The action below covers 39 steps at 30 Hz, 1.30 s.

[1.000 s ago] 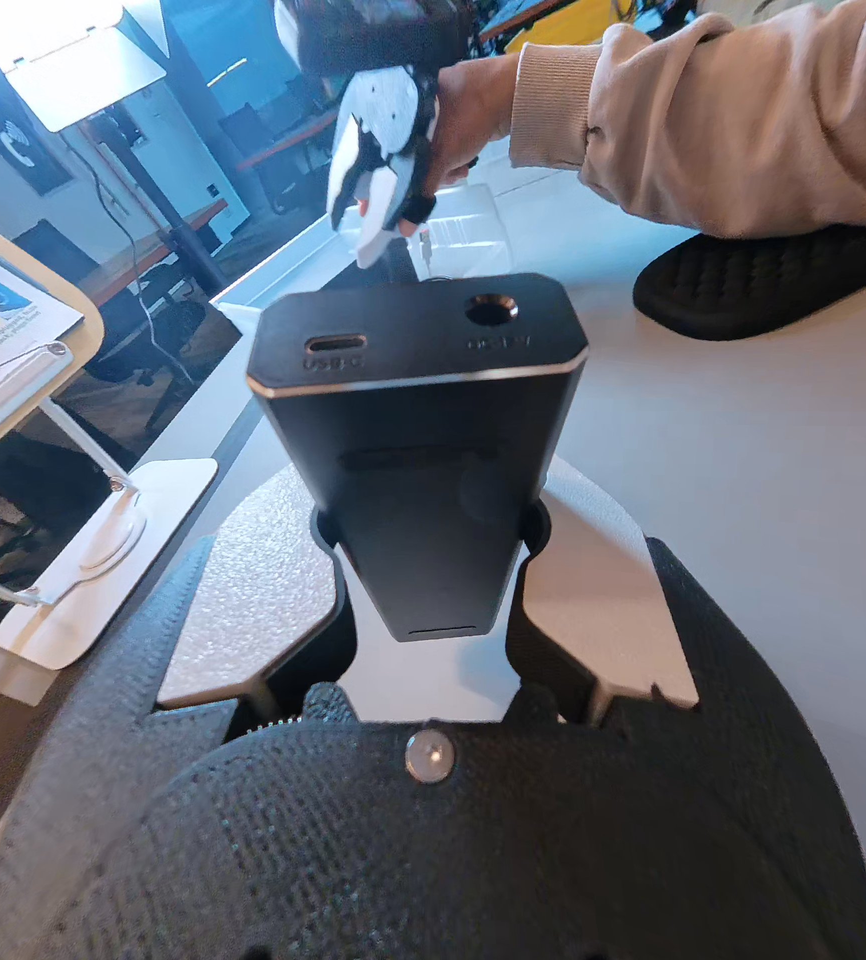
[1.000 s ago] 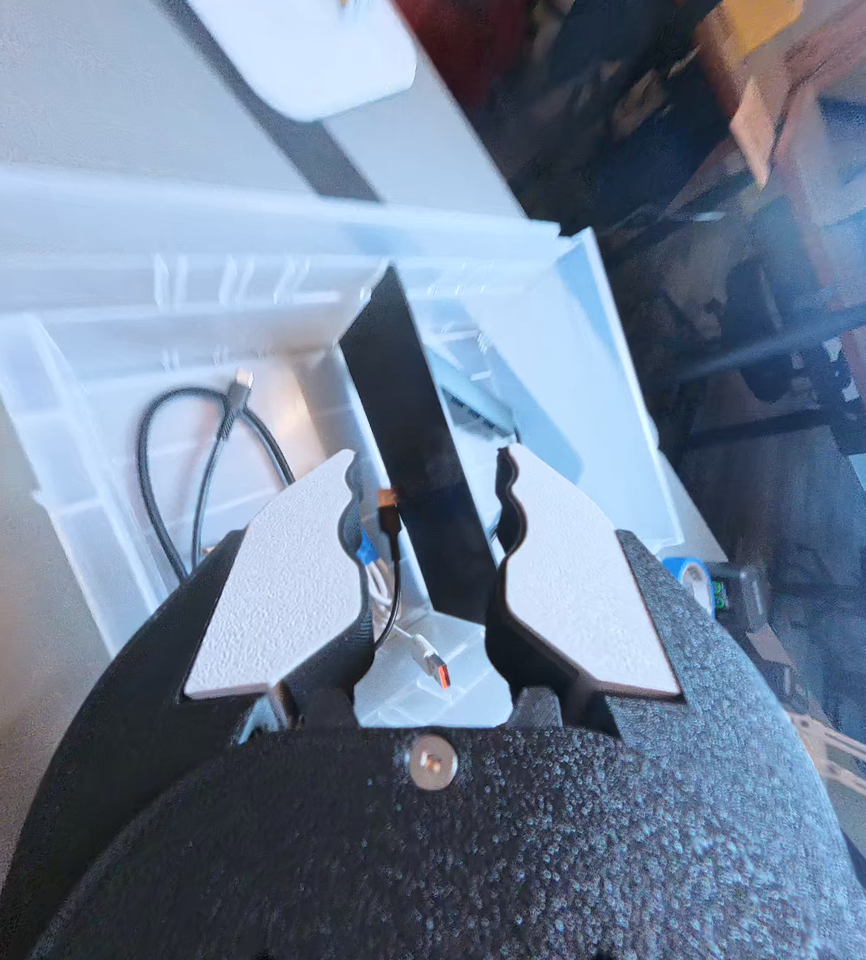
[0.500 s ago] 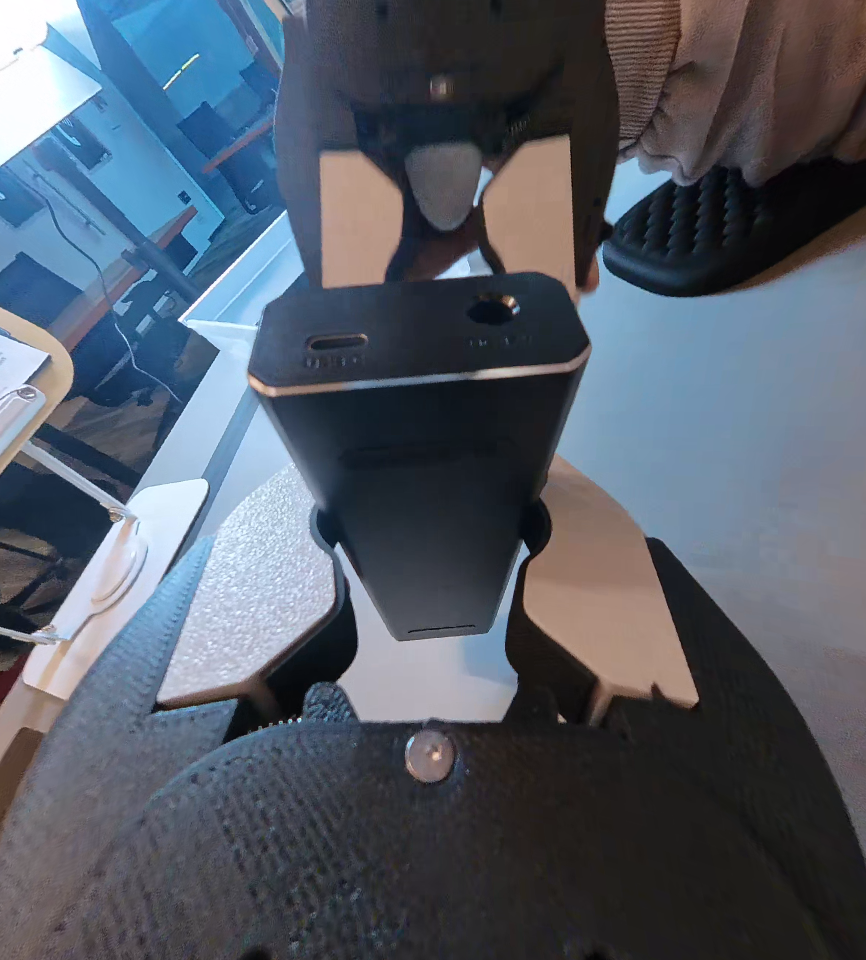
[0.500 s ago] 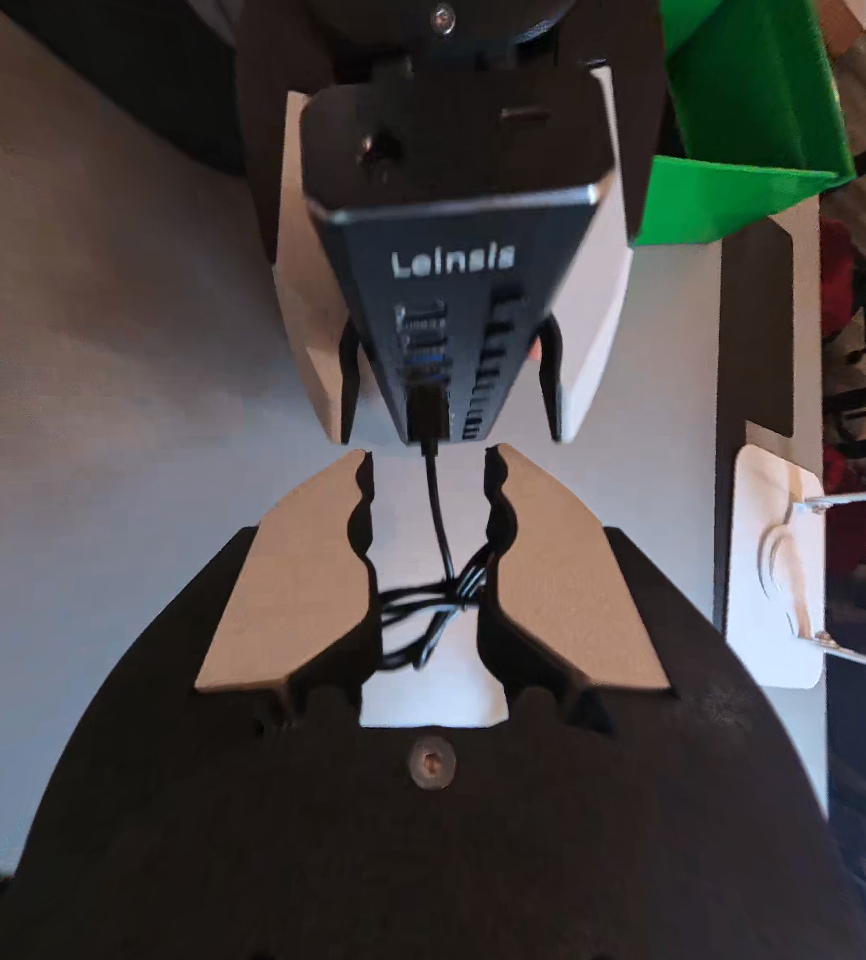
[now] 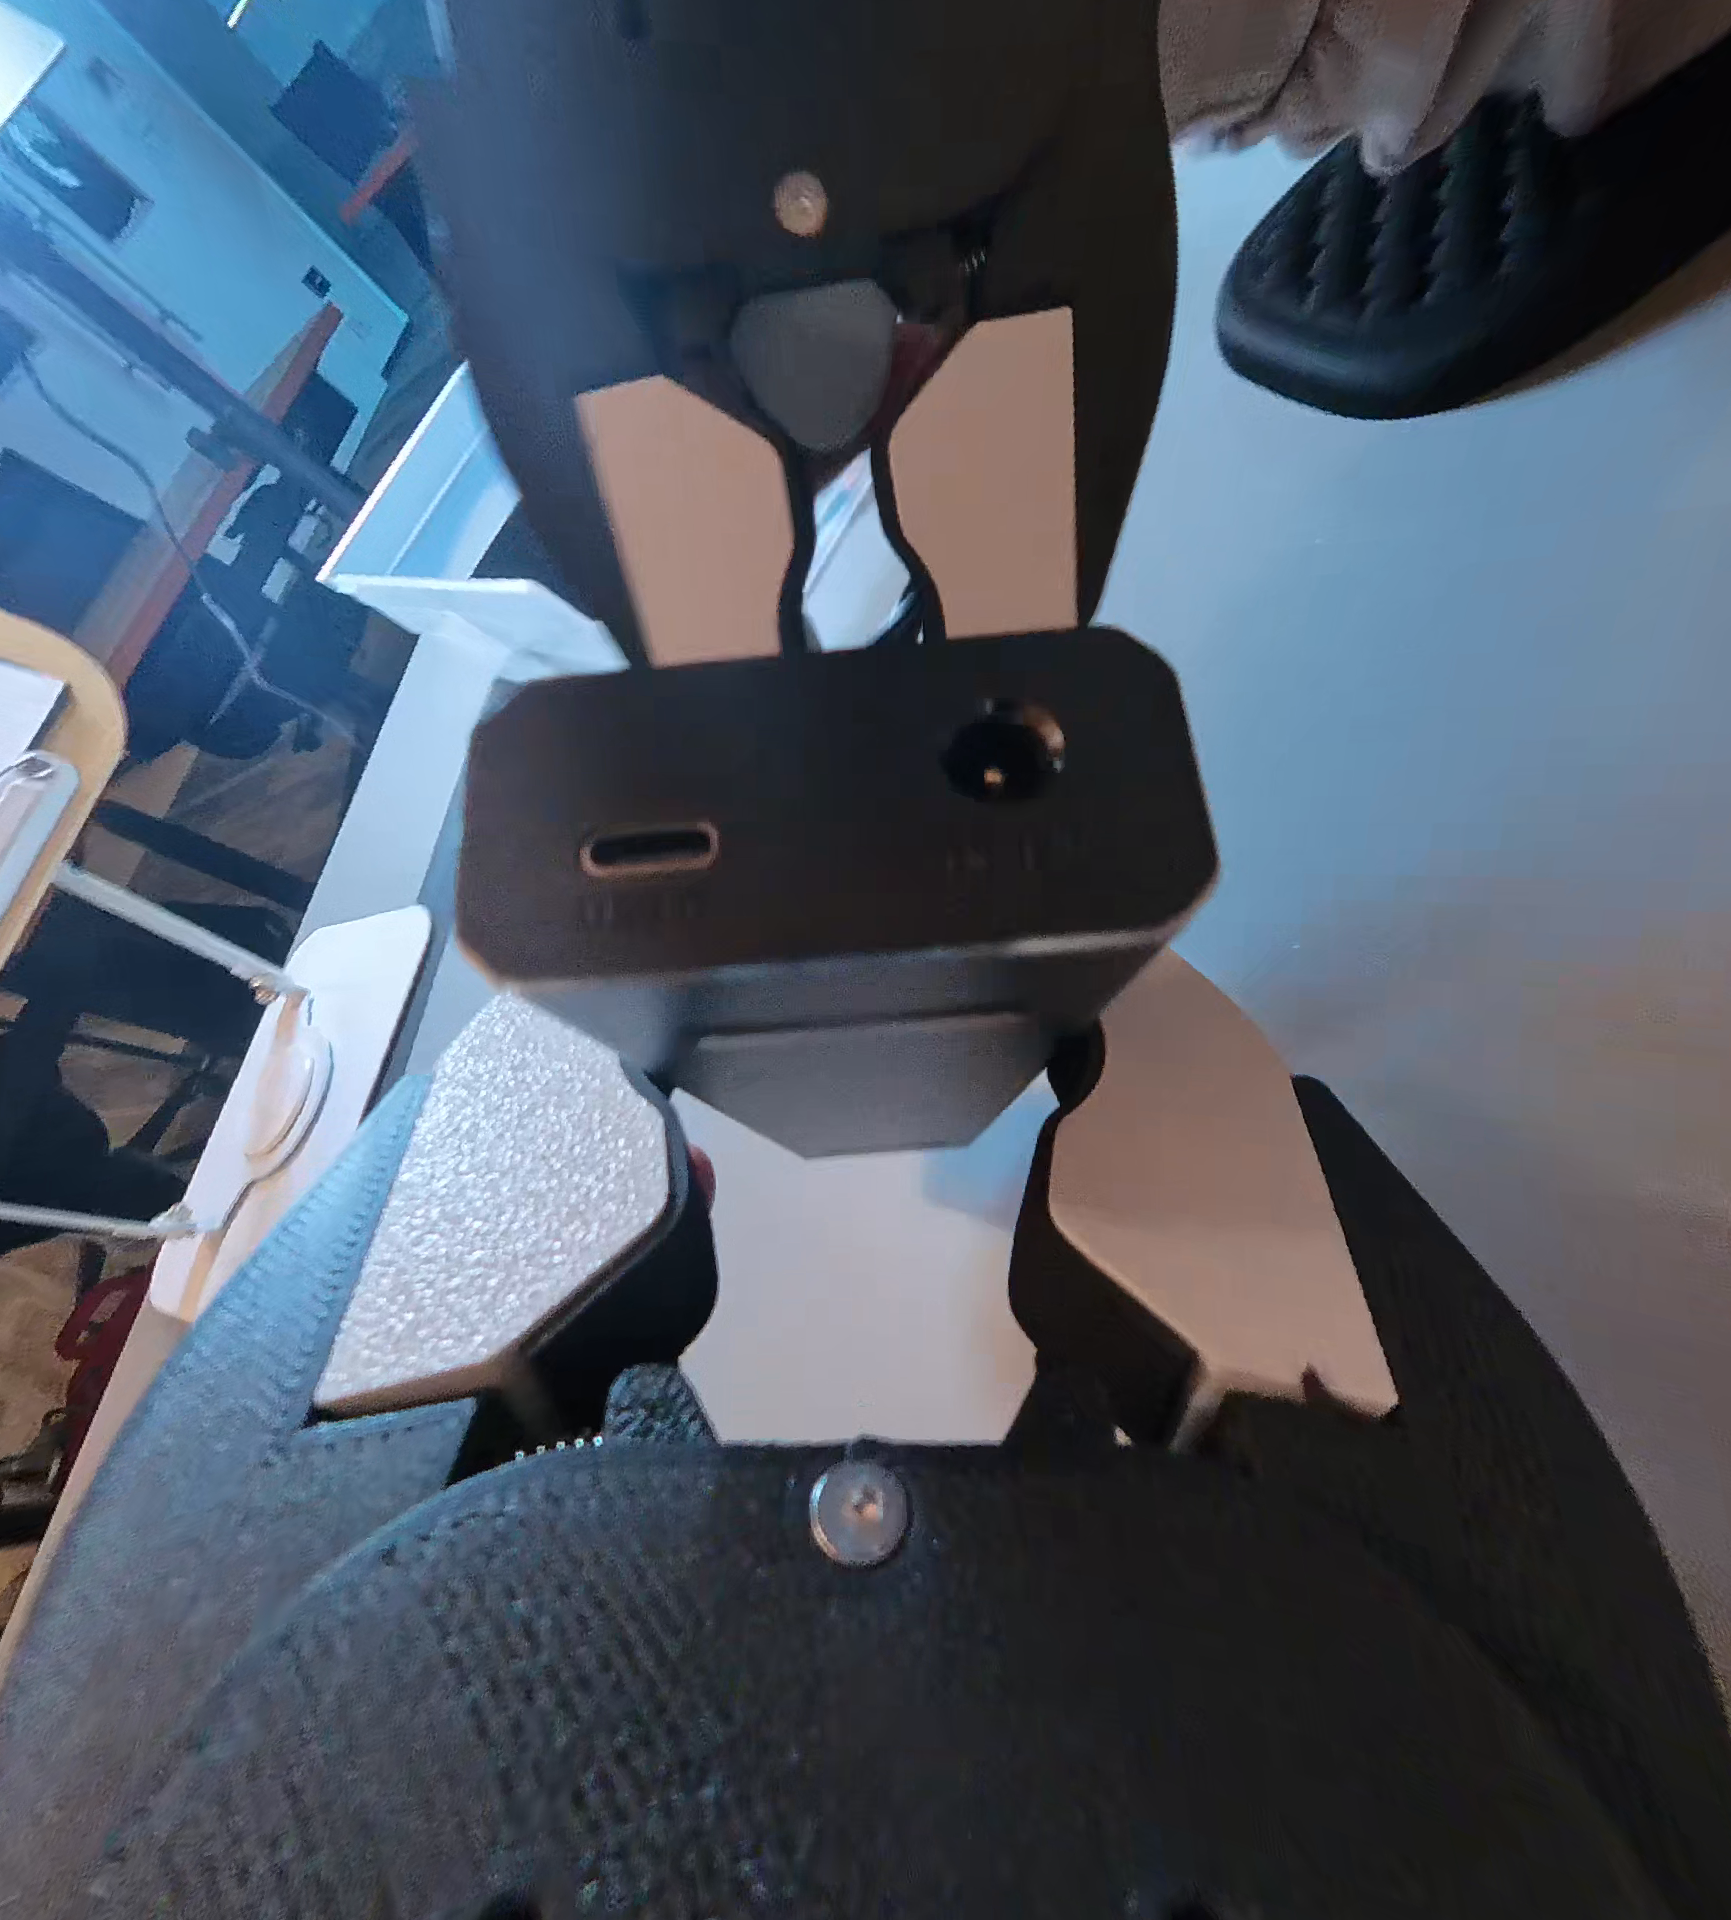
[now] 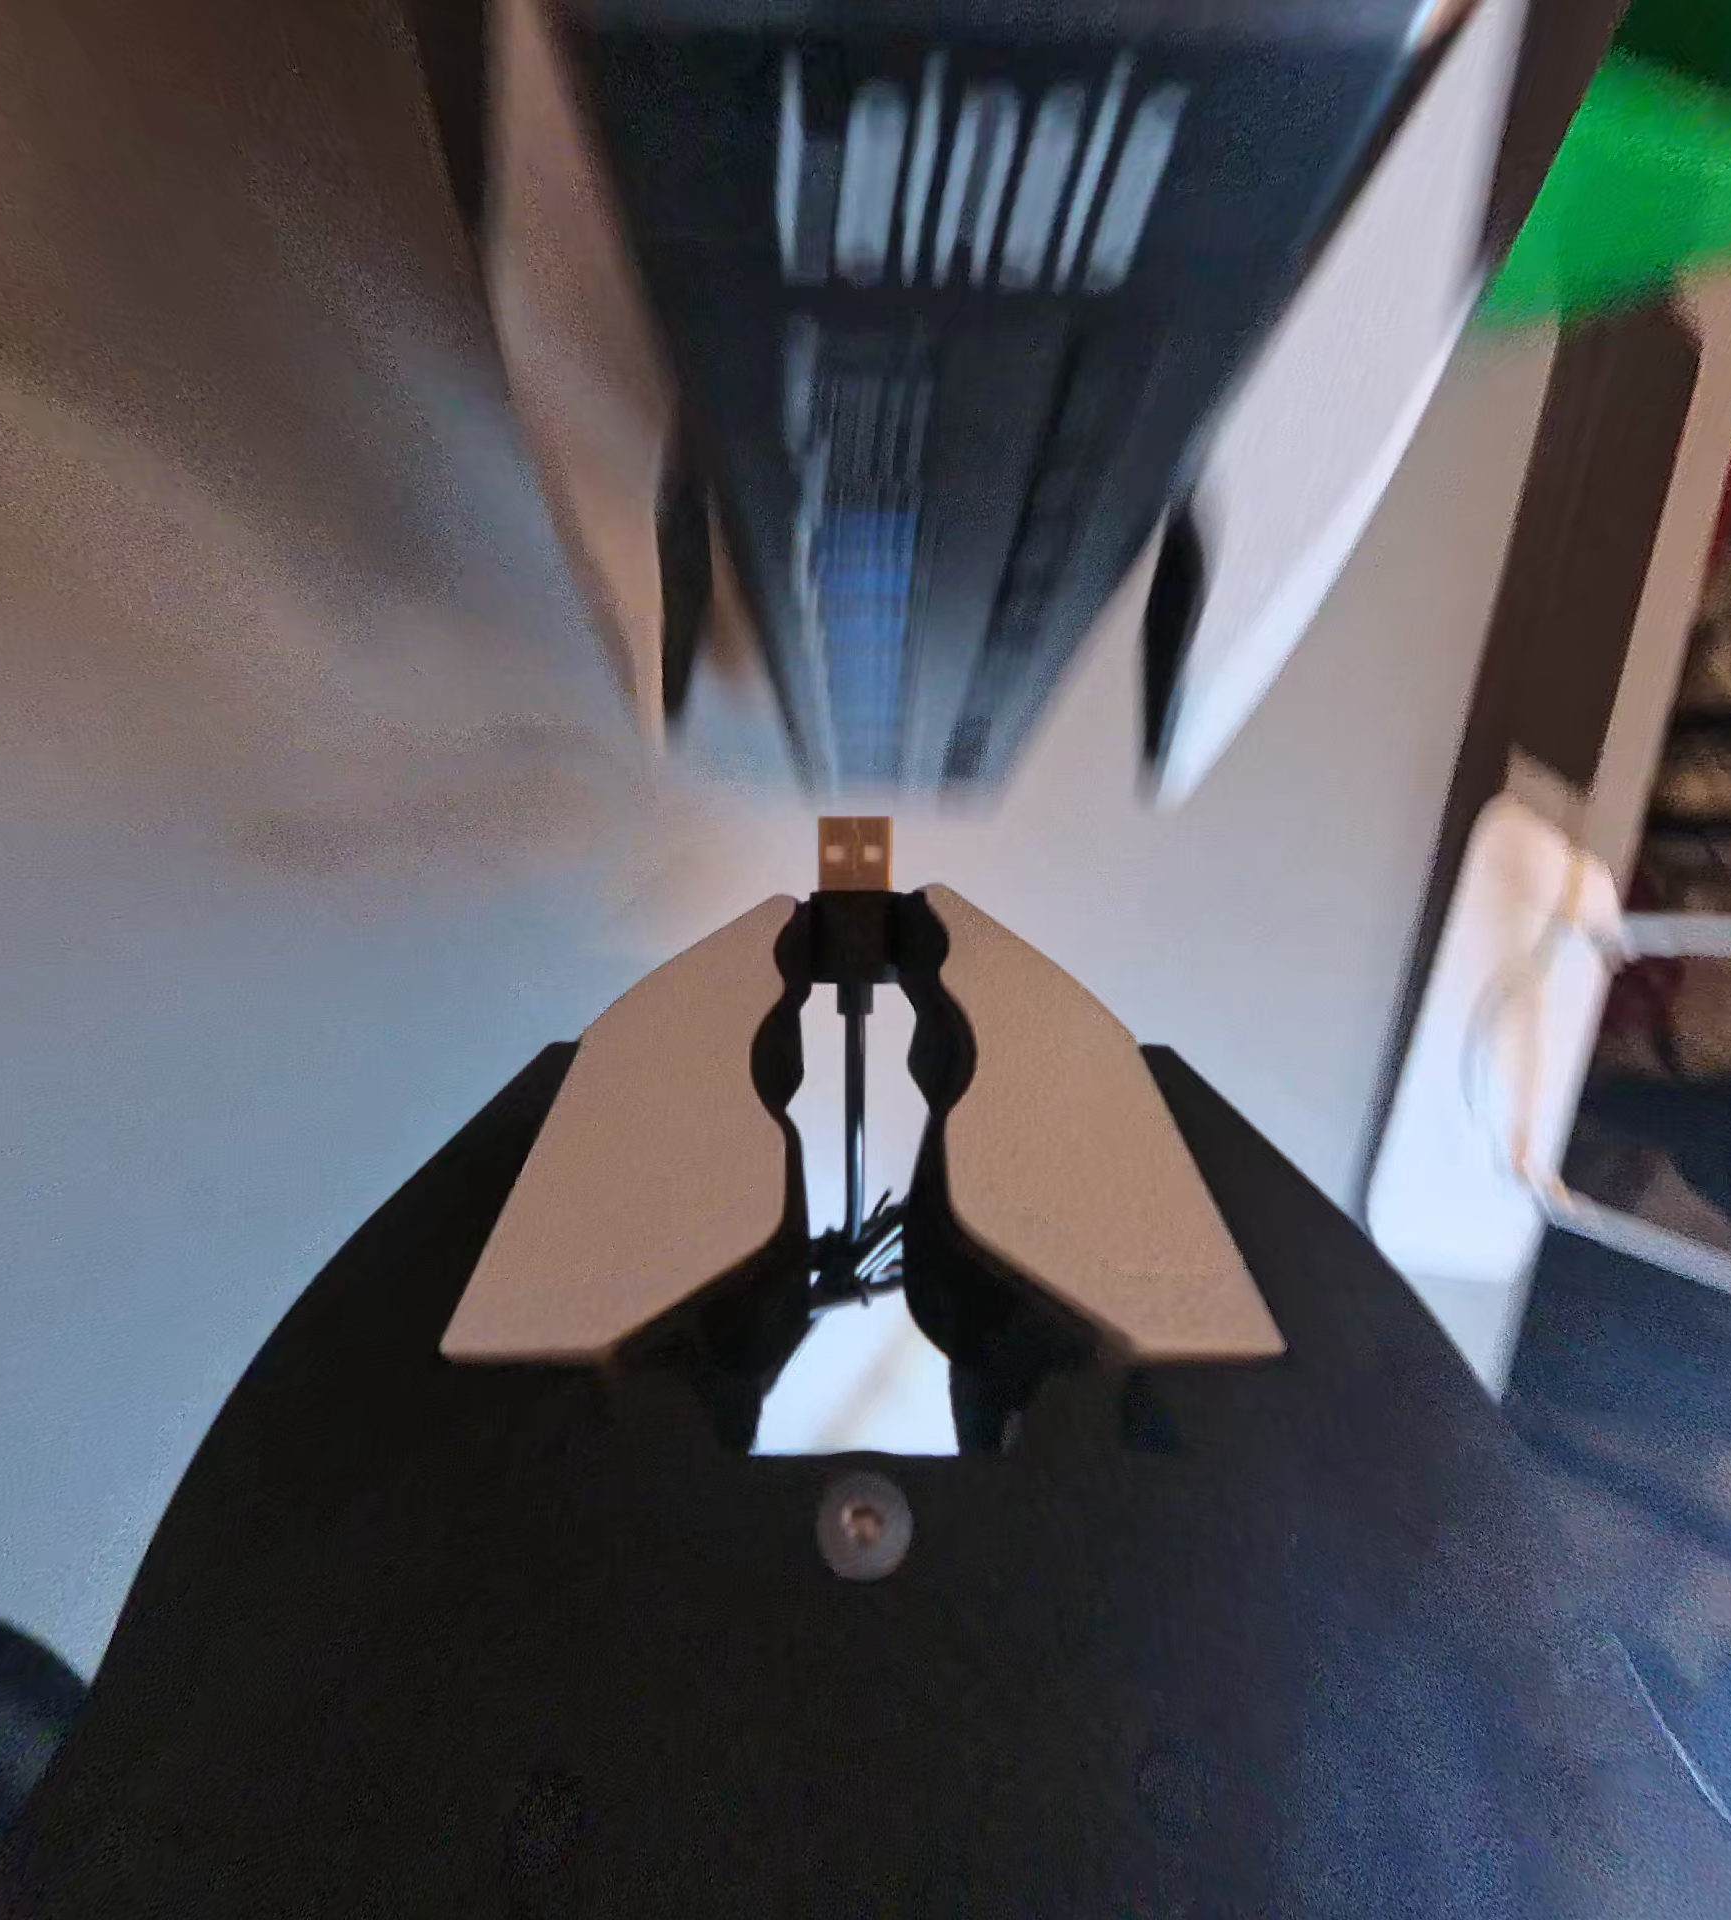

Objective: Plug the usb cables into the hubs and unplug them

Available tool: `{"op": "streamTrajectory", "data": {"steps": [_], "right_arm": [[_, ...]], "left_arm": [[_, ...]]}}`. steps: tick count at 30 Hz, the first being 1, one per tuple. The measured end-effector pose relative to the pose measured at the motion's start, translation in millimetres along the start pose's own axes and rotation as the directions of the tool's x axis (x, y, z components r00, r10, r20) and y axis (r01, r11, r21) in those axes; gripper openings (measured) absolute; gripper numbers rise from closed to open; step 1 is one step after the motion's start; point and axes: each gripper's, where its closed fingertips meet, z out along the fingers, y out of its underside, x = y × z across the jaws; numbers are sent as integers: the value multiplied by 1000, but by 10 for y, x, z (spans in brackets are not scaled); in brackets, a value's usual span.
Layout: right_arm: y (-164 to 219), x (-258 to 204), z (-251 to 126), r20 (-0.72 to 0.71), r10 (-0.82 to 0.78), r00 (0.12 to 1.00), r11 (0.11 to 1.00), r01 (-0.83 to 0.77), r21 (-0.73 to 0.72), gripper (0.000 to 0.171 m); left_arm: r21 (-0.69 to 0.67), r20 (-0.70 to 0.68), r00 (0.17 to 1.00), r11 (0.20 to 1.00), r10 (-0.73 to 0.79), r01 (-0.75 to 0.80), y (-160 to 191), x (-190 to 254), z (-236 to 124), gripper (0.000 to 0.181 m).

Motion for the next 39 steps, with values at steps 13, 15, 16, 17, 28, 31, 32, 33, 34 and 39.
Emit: {"op": "streamTrajectory", "data": {"steps": [13,15,16,17,28,31,32,33,34,39], "right_arm": [[1238,1239,-1556,-457,527,717,845,-384,372,16],[1622,1228,-1339,-408,605,683,795,-499,345,16],[1846,1203,-1188,-397,636,662,772,-559,303,16],[2060,1198,-1066,-423,648,633,756,-600,262,23],[1279,1190,-1194,-260,652,712,732,-504,458,53],[693,973,-1039,-100,563,820,738,-444,508,54],[494,859,-950,-38,517,855,742,-426,517,57],[301,725,-849,24,465,885,750,-408,521,63],[120,594,-745,81,419,904,754,-396,524,69],[-620,90,-244,174,249,953,795,-303,525,83]], "left_arm": [[63,115,985,990,-130,123,120,-380,-271,72],[53,95,988,991,-124,120,127,-314,-210,72],[53,87,988,991,-125,120,124,-289,-188,72],[54,79,989,991,-126,122,120,-268,-171,72],[229,-13,972,945,-236,232,-72,-240,-236,72],[344,-76,958,895,-277,285,-270,-227,-329,72],[382,-101,952,872,-290,306,-338,-223,-368,72],[418,-125,945,848,-301,326,-403,-219,-407,72],[449,-144,940,826,-310,341,-459,-220,-441,72],[521,-173,933,775,-315,358,-608,-194,-493,71]]}}
